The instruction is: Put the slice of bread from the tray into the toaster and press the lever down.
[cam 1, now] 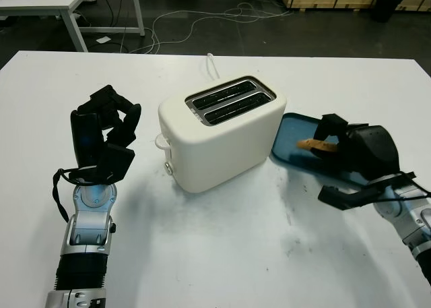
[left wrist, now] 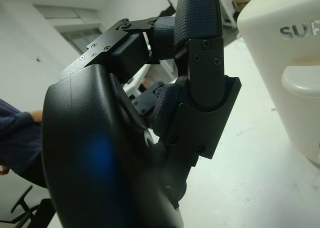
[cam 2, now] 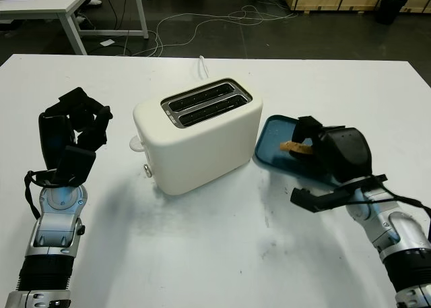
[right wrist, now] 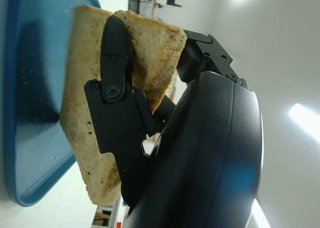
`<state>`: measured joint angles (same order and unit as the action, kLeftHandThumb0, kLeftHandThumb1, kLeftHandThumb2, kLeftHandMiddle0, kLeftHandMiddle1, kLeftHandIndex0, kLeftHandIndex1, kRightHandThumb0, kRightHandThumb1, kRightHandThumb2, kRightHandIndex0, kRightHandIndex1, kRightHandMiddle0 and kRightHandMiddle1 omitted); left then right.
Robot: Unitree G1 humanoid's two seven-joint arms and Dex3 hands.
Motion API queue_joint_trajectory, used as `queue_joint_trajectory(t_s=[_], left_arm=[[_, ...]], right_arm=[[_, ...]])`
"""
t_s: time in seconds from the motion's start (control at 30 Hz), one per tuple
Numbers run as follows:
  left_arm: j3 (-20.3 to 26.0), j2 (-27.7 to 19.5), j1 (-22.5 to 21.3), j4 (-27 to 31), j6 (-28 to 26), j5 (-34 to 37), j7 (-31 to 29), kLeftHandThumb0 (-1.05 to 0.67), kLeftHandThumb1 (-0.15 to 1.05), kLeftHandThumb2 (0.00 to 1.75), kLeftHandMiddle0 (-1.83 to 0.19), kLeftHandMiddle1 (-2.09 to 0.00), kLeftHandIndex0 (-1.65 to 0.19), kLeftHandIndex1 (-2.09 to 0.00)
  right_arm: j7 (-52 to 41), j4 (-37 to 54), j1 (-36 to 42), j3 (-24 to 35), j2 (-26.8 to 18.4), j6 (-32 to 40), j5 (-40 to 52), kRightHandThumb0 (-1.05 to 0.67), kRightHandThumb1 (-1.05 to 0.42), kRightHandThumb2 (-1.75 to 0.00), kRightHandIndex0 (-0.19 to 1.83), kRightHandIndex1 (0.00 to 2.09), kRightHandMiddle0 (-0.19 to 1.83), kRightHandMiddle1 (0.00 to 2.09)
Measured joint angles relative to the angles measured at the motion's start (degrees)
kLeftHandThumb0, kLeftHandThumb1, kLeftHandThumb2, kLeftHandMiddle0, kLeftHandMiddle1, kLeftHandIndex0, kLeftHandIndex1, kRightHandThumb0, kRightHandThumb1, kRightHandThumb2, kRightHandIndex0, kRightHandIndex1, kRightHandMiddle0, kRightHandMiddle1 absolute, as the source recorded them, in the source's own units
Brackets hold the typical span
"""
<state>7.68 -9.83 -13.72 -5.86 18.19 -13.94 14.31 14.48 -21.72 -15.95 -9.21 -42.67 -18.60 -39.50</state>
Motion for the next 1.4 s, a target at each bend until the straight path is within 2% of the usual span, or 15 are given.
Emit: queue_joint_trajectory(t_s=[0.13,0.23,0.47,0.5,0.57,0.7,0.77,0.87,0.93,1.03,1.17,1.4], left_arm=[[0.0,0.0,0.0,-0.2,0.4,-0.1,0.1,-0.80,0.86,0.50,-1.23,-1.62,-0.97,-1.46],[0.0,0.0,0.0,-0.2,0.4,0.1,0.1,-0.79,0.86,0.49,-1.22,-1.62,-0.97,-1.45],[0.0,0.0,0.0,-0.1,0.4,0.1,0.1,-0.80,0.85,0.50,-1.21,-1.63,-0.97,-1.46],[0.0,0.0,0.0,-0.1,0.3,0.1,0.1,-0.79,0.85,0.50,-1.20,-1.63,-0.96,-1.46],[0.0,0.0,0.0,-0.1,0.3,0.1,0.1,-0.79,0.85,0.50,-1.20,-1.63,-0.97,-1.46],[0.0,0.0,0.0,0.0,0.3,0.0,0.1,-0.79,0.85,0.50,-1.21,-1.63,-0.97,-1.45],[-0.1,0.0,0.0,0.1,0.3,0.0,0.2,-0.79,0.84,0.50,-1.22,-1.63,-0.98,-1.45],[-0.1,0.0,0.0,0.3,0.2,-0.1,0.2,-0.79,0.84,0.51,-1.23,-1.64,-0.98,-1.45],[-0.1,0.0,0.1,0.4,0.2,-0.1,0.2,-0.79,0.84,0.52,-1.22,-1.64,-0.97,-1.45],[-0.1,0.0,0.1,0.4,0.2,-0.1,0.3,-0.79,0.84,0.52,-1.21,-1.64,-0.97,-1.45],[-0.1,0.0,0.1,0.5,0.2,-0.1,0.3,-0.80,0.83,0.52,-1.21,-1.64,-0.98,-1.44],[-0.1,0.0,0.2,0.6,-0.2,-0.2,0.3,-0.81,0.84,0.51,-1.21,-1.63,-0.98,-1.43]], right_arm=[[-4.7,0.1,-0.1,0.2,0.0,-0.1,1.7,-0.49,-0.92,-0.52,0.94,1.75,0.50,1.75],[-4.7,0.1,-0.2,0.7,0.0,-1.2,2.0,-0.45,-0.92,-0.56,0.97,1.75,0.49,1.75],[-2.2,-2.1,-4.6,3.4,-1.1,-4.3,2.0,-0.42,-0.92,-0.44,0.85,1.75,0.43,1.75],[-2.2,-3.2,-6.2,3.9,-1.5,-5.2,2.6,-0.41,-0.92,-0.43,0.78,1.75,0.40,1.75],[-3.7,-5.3,-10.2,5.2,-2.5,-6.6,5.1,-0.41,-0.92,-0.44,0.75,1.75,0.42,1.75],[-12.4,-10.8,-21.2,7.5,-4.6,-10.2,13.3,-0.43,-0.92,-0.43,0.71,1.75,0.48,1.64],[-16.4,-14.7,-27.4,7.7,-5.1,-13.3,16.4,-0.46,-0.92,-0.41,0.71,1.75,0.48,1.70],[-22.5,-19.2,-36.0,7.5,-4.8,-14.2,19.2,-0.49,-0.92,-0.35,0.74,1.75,0.51,1.74],[-26.3,-22.9,-41.8,7.3,-3.9,-15.1,21.2,-0.49,-0.92,-0.32,0.78,1.75,0.57,1.74],[-32.3,-28.8,-50.1,7.3,-1.5,-16.0,24.7,-0.59,-0.92,-0.28,0.88,1.75,0.69,1.75],[-36.5,-34.1,-58.7,6.9,2.1,-16.1,26.5,-0.64,-0.92,-0.28,0.99,1.75,0.81,1.75],[-44.3,-39.6,-66.3,6.3,10.8,-11.3,30.0,-0.50,-0.92,-0.30,1.13,1.75,0.96,1.75]])
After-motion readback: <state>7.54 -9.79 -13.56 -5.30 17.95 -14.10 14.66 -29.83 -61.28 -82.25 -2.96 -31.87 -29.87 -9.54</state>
